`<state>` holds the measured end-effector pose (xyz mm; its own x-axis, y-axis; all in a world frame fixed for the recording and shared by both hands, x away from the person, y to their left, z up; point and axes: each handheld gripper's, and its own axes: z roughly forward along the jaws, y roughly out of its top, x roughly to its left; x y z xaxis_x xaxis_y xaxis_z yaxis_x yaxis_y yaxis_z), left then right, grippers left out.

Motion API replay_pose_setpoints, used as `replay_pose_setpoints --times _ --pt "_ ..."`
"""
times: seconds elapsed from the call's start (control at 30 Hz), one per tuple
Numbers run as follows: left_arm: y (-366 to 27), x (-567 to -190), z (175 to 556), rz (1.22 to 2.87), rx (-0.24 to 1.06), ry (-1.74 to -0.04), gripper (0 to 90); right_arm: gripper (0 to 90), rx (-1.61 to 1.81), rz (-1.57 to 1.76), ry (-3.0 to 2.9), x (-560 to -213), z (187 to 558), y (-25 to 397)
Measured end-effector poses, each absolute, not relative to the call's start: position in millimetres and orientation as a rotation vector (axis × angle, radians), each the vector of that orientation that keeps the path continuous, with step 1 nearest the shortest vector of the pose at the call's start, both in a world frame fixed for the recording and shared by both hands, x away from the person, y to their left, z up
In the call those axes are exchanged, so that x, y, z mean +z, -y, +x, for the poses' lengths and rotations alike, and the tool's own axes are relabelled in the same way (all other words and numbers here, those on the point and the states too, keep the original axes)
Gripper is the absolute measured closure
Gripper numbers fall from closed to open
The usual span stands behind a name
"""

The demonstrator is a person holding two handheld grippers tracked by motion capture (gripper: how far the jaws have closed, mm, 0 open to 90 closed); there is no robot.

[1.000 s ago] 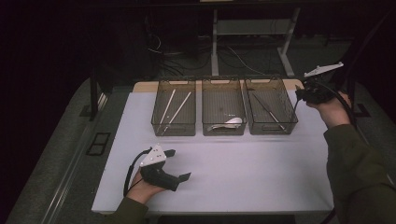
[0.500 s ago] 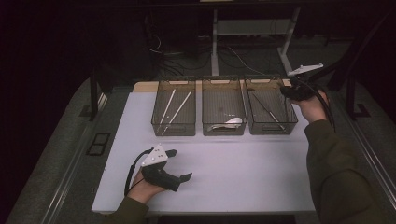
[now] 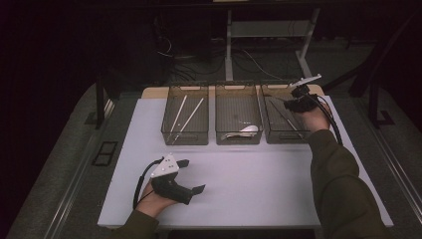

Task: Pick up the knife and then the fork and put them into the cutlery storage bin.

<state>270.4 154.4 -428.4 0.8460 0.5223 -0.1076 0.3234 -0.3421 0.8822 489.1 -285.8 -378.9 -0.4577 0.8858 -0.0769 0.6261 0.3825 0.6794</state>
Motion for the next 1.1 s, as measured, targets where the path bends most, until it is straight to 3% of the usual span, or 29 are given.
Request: replay_pose_setpoints --times 0.23,0.57,0.8,1.1 --pt "-154.3 -428.5 270.5 1.955 0.233 -0.628 0.0 75.2 0.814 1.330 -2.217 -382.2 488.5 288.0" --pt "-153.6 -429.0 271.0 1.955 0.230 -0.633 0.0 53.8 1.029 1.358 -2.197 -369.9 470.4 296.1" --pt "-154.2 -429.1 271.1 1.960 0.228 -0.639 0.0 43.6 1.139 1.347 -2.180 -367.2 447.3 305.7" --pt "-154.0 -429.8 270.8 1.965 0.232 -0.634 0.0 38.6 1.223 1.272 -2.183 -364.2 413.5 307.1"
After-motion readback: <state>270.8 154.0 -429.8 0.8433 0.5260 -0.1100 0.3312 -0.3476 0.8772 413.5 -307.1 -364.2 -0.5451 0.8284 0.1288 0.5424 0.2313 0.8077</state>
